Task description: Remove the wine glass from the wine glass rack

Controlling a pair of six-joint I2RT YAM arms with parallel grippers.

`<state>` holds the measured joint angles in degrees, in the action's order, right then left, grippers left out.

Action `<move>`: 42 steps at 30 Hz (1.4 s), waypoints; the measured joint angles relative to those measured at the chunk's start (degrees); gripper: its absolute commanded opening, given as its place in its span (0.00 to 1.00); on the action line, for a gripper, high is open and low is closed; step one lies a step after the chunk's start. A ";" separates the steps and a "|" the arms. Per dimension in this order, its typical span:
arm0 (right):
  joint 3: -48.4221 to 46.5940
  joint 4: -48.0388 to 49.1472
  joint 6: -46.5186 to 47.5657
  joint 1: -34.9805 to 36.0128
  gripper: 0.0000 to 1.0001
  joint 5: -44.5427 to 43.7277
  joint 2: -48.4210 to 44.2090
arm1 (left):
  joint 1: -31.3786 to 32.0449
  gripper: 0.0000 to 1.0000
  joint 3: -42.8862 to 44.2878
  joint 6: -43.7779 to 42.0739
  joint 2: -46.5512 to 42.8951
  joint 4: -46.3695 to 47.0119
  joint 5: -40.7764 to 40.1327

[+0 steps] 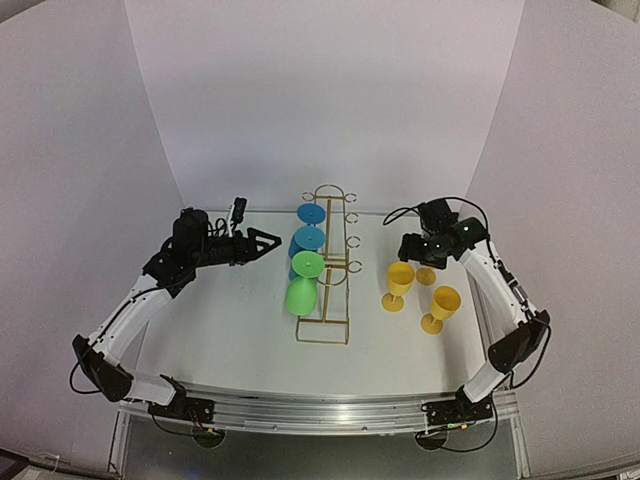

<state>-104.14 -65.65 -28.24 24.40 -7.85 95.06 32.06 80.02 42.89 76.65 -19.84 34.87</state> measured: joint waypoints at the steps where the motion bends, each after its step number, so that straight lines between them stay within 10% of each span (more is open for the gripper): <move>1: 0.00 -0.01 -0.29 0.00 0.78 0.27 -0.34 | 0.18 0.65 0.28 1.01 0.61 -0.25 0.70; 42: 2.08 -0.88 -0.27 0.00 0.76 0.43 -4.39 | 4.28 0.01 12.60 2.88 13.54 -12.88 10.22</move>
<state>-102.06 -66.53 -28.51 24.40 -7.42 90.67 36.34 92.62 45.77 90.19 -32.72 45.09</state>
